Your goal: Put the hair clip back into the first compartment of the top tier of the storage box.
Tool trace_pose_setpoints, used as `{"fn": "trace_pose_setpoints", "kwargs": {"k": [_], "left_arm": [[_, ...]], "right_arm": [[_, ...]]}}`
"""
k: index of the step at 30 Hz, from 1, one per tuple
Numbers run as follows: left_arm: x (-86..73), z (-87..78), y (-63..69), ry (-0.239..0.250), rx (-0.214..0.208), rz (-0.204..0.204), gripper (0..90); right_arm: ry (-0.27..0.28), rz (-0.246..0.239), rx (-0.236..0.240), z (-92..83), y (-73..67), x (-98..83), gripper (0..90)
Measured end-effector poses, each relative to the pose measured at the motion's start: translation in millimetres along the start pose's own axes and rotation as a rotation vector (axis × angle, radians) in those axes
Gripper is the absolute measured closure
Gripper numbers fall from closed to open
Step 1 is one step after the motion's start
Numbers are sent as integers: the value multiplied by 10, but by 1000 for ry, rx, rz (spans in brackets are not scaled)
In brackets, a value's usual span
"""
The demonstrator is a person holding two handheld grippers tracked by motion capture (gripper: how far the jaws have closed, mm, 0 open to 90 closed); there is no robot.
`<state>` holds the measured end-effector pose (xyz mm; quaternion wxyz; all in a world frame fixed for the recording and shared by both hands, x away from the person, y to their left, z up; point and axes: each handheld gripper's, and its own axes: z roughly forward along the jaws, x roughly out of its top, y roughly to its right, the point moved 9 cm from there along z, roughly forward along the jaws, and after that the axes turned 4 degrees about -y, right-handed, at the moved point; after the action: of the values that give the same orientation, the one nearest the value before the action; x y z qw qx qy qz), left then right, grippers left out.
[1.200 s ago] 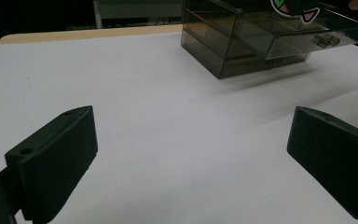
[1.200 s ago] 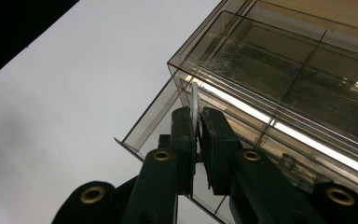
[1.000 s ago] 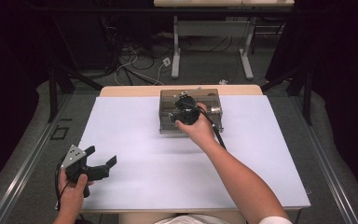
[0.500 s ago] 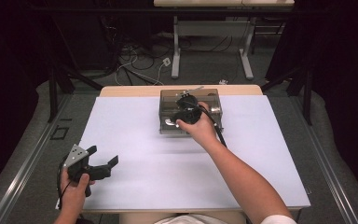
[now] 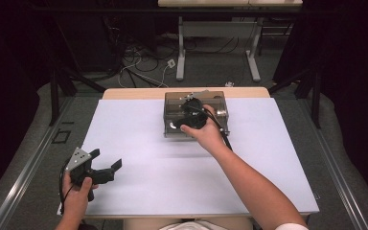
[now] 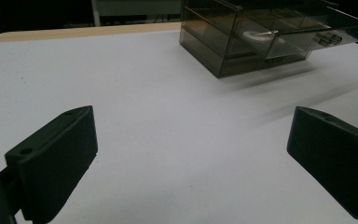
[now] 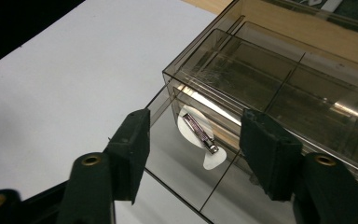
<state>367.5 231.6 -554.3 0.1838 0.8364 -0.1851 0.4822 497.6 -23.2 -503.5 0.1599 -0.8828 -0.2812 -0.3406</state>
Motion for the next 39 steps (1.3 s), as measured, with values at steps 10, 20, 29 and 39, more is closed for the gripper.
{"fn": "trace_pose_setpoints", "kwargs": {"k": [10, 20, 29, 39], "left_arm": [[-2, 9, 4, -1, 0, -1, 19], [-13, -12, 10, 1, 2, -8, 19], [-15, -15, 13, -3, 1, 1, 19], [-10, -9, 19, -3, 2, 10, 19]], "right_arm": [[60, -46, -38, -121, 5, -46, 281], [98, -44, -19, -308, -23, -91, 175], [141, -45, -38, -498, 36, -228, 72], [188, -71, -71, -736, 131, -429, 0]]}}
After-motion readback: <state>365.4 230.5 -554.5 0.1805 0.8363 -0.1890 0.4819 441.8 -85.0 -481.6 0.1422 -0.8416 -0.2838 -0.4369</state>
